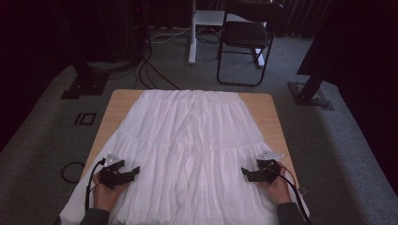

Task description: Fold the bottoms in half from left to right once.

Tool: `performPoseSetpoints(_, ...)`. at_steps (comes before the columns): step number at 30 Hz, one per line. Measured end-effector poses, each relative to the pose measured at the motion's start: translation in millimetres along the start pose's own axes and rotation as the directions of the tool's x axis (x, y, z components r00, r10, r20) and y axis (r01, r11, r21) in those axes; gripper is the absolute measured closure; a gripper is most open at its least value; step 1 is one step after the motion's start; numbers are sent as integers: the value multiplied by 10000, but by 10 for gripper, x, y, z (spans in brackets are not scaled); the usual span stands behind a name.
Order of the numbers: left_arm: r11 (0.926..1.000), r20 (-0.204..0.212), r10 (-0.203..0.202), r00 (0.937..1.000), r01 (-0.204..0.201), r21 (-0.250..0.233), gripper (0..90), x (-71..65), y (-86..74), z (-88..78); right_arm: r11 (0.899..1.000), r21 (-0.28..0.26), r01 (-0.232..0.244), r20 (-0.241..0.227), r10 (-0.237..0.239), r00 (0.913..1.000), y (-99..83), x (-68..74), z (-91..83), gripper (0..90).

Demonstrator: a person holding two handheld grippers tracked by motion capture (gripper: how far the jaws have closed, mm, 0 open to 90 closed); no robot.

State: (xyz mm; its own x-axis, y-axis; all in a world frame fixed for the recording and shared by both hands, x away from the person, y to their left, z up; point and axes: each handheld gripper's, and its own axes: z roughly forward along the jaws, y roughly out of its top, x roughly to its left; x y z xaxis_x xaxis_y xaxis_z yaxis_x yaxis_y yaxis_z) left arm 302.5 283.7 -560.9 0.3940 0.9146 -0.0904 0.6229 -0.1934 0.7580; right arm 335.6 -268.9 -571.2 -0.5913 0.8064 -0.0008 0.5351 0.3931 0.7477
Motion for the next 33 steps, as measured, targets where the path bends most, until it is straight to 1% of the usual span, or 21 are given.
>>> performPoseSetpoints(2, 10000, -265, 53, 9996, -53, -4, 272, -15, 0, 0, 10000, 6, -17, -4, 17, 10000, 0, 1, 0, 116)
performPoseSetpoints(3, 9999, -318, 106, 9994, -105, 12, 281, -26, 0, 2, 10000, 6, -17, -4, 17, 10000, 0, 0, -1, 116)
performPoseSetpoints(4, 9997, -310, 248, 9992, -247, 50, 298, -37, -1, -5, 10000, -1, -6, 4, 6, 10000, 0, 0, 0, 118)
performPoseSetpoints(5, 9997, -310, 248, 9992, -247, 50, 354, -37, -1, -5, 10000, -1, -6, 4, 6, 10000, 0, 0, 0, 118)
performPoseSetpoints(6, 9992, 12, 370, 9993, -370, 157, 391, -47, 23, -49, 10000, -8, -30, 19, 30, 10000, -1, 0, -2, 123)
performPoseSetpoints(7, 9988, -63, 492, 9988, -492, -54, 384, -60, 41, -97, 10000, -11, -35, 27, 36, 10000, -1, 0, -3, 127)
performPoseSetpoints(9, 9949, -383, 848, 9957, -867, -510, 336, -55, 99, -246, 10000, -31, -81, 55, 82, 10000, -3, -1, -5, 133)
performPoseSetpoints(10, 9932, -590, 955, 9937, -990, -607, 318, -43, 118, -294, 10000, -35, -79, 56, 79, 10000, -3, -1, -5, 133)
performPoseSetpoints(11, 9913, -940, 1041, 9901, -1110, -714, 301, -18, 139, -354, 10000, -32, -70, 58, 70, 10000, -3, -2, -5, 133)
performPoseSetpoints(12, 9907, -1133, 1010, 9884, -1104, -801, 293, 24, 154, -410, 10000, -36, -73, 58, 73, 10000, -3, -2, -6, 135)
performPoseSetpoints(13, 9911, -1217, 898, 9885, -1008, -871, 294, 81, 165, -459, 10000, -35, -81, 59, 81, 9999, -3, -2, -6, 136)
performPoseSetpoints(15, 9937, -1604, 553, 9855, -699, -873, 294, 221, 167, -548, 10000, -42, -77, 62, 77, 10000, -4, -3, -6, 137)
performPoseSetpoints(16, 9951, -1682, 419, 9849, -562, -815, 295, 272, 162, -573, 10000, -39, -74, 62, 74, 10000, -4, -3, -7, 137)
performPoseSetpoints(18, 9980, -1922, 118, 9813, -236, -590, 319, 404, 127, -624, 10000, -39, -75, 67, 76, 9999, -4, -1, -7, 137)
performPoseSetpoints(21, 9987, -2343, -505, 9709, 477, -177, 262, 601, 26, -635, 10000, -47, -77, 81, 78, 9999, -7, 0, -9, 138)
performPoseSetpoints(24, 9944, -2426, -931, 9656, 1025, 266, 189, 748, -96, -596, 10000, -48, -79, 83, 80, 9999, -7, 0, -9, 138)
performPoseSetpoints(26, 9922, -2291, -1027, 9680, 1162, 460, 173, 793, -170, -561, 10000, -47, -81, 83, 81, 9999, -7, 0, -9, 138)
performPoseSetpoints(27, 9923, -2245, -992, 9694, 1132, 507, 158, 795, -198, -546, 10000, -47, -79, 83, 79, 9999, -7, 0, -9, 138)
performPoseSetpoints(29, 9930, -2032, -857, 9754, 1004, 630, 156, 780, -232, -517, 10000, -46, -79, 83, 79, 9999, -7, 0, -9, 138)
performPoseSetpoints(31, 9920, -2051, -804, 9754, 984, 790, 155, 772, -247, -487, 10000, -47, -80, 83, 80, 9999, -7, 1, -9, 138)
performPoseSetpoints(33, 9924, -2046, -763, 9759, 942, 794, 151, 763, -246, -479, 10000, -47, -77, 84, 77, 9999, -8, 1, -10, 138)
